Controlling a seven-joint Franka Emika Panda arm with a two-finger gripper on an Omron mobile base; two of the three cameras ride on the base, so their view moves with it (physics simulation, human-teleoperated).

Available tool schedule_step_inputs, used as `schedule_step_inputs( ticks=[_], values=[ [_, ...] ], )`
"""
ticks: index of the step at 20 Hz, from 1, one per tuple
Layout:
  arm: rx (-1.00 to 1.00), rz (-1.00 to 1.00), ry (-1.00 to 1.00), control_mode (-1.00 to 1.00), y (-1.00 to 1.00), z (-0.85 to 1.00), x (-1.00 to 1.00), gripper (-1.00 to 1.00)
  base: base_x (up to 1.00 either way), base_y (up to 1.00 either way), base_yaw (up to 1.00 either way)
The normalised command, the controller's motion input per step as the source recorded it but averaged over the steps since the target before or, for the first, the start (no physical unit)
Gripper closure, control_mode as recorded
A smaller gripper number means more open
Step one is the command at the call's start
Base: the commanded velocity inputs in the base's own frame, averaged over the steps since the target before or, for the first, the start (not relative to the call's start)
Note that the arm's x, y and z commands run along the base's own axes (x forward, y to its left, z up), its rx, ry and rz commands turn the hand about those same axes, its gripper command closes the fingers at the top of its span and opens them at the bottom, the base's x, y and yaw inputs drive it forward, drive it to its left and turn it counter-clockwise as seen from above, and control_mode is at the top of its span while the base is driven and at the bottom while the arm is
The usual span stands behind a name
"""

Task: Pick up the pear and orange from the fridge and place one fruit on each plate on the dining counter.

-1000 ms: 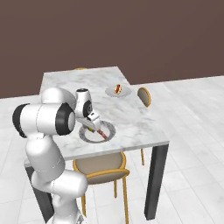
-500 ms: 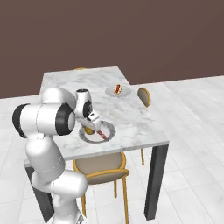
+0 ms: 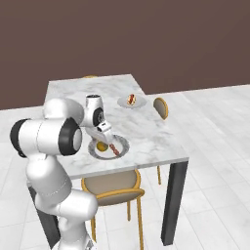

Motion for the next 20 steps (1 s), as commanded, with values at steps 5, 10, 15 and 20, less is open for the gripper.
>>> schedule_step_inputs(
  ticks=[5,10,15,20],
  values=[
    [0.0,0.0,0.0,-1.0,0.0,0.69,-0.51,-1.0,0.0,0.0,0.0],
    [0.0,0.0,0.04,-1.0,0.0,0.49,-0.94,-1.0,0.0,0.0,0.0],
    [0.0,0.0,0.03,-1.0,0.0,0.4,-1.0,-1.0,0.0,0.0,0.0],
    [0.01,0.11,-0.06,-1.0,0.0,0.41,-1.0,-1.0,0.0,0.0,0.0]
  ],
)
